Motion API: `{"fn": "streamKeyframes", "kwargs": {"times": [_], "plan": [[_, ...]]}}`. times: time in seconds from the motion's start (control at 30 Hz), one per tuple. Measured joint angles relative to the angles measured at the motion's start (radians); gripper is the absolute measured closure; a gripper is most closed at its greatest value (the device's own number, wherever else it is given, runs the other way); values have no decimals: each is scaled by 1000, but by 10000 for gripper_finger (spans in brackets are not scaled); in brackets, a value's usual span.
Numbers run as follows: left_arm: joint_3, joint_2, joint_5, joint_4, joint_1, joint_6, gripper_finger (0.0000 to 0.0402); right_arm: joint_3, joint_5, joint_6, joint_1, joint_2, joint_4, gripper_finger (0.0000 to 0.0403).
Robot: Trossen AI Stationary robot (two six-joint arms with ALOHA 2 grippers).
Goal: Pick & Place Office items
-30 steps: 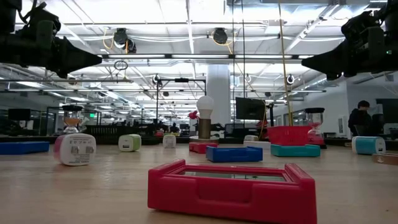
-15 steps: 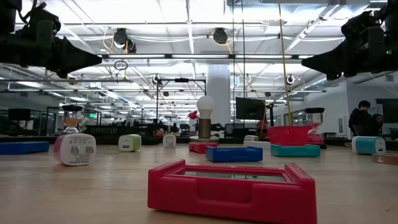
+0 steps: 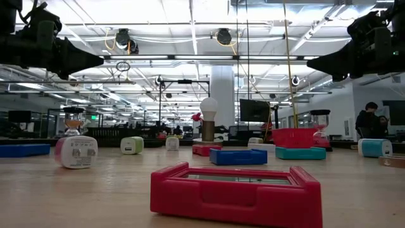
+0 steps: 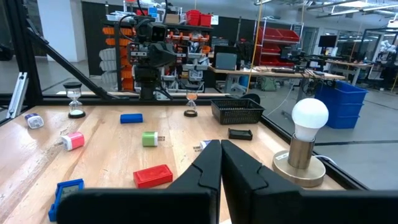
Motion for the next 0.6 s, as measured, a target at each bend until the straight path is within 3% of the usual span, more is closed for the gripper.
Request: {"fn": "streamKeyframes", "kwargs": {"times": [0.3, 0.47, 0.6], "plan": [[-4, 0, 0, 65, 0, -1, 382, 0, -1, 290, 0, 0, 247, 399], [-4, 0, -2, 65, 1, -1, 382, 17, -3, 315, 0, 3, 475, 399], [-3, 0, -5, 65, 9, 6, 382, 88, 56, 261, 1, 79, 305, 402]]}}
